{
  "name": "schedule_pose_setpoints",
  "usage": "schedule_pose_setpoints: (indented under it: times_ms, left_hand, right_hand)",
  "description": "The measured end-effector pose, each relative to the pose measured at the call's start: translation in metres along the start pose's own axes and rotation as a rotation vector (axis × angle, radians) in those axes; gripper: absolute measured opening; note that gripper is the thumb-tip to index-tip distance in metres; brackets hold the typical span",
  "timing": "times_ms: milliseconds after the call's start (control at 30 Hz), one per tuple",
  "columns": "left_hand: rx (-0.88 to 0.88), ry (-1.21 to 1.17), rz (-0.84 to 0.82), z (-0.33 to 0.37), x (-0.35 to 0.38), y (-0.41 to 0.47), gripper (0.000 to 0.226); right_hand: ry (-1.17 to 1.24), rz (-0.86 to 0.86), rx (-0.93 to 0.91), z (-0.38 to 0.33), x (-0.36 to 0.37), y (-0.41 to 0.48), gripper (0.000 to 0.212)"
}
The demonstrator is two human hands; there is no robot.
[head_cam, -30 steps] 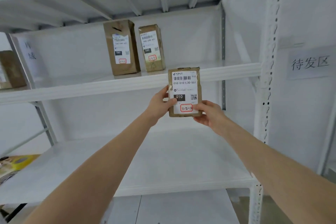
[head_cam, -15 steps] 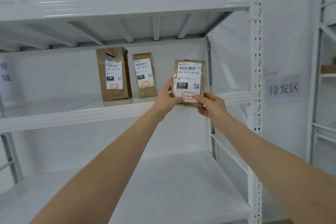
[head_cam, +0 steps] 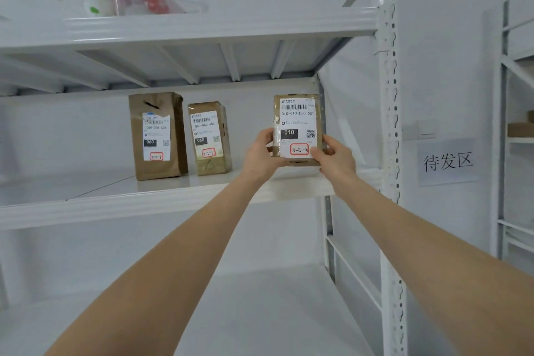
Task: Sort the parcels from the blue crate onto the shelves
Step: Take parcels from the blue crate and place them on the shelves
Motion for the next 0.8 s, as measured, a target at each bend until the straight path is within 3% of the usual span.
schedule_pose_setpoints:
  times_ms: [233,400,533,667,800]
  left_hand:
    - [-0.011,0.034,0.083,0.015,0.03,0.026,0.054]
    - [-0.033,0.167,0.053,0.023,0.057,0.038,0.05]
    - [-0.15,0.09,-0.004,0.022,0.073,0.042,0.077]
    - [-0.211,0.133,-0.128,0.01,0.093,0.048,0.068]
    - [-0.234,0.186,-0.132,-0.001,0.101,0.051,0.047]
  right_hand:
    - [-0.193,0.019,-0.09,-0.001,-0.031,0.029,0.04]
    - [-0.273,-0.007,-0.083,0.004,-0.047,0.043,0.064]
    - [-0.307,-0.096,-0.066,0.01,-0.056,0.051,0.071]
    - [-0.37,-0.18,-0.026,0.023,-0.059,0.059,0.062]
    - [-0.458,-0.187,0.005,0.031,-0.062,0.066,0.047]
Point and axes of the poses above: each hand's wrist, its own y-axis towards the middle knuckle, its own x-axis out of the palm, z = x × y, the point moved 6 cm from there along y, towards the middle knuckle, and after that the axes turned 6 degrees about y, right-handed, at the moved point
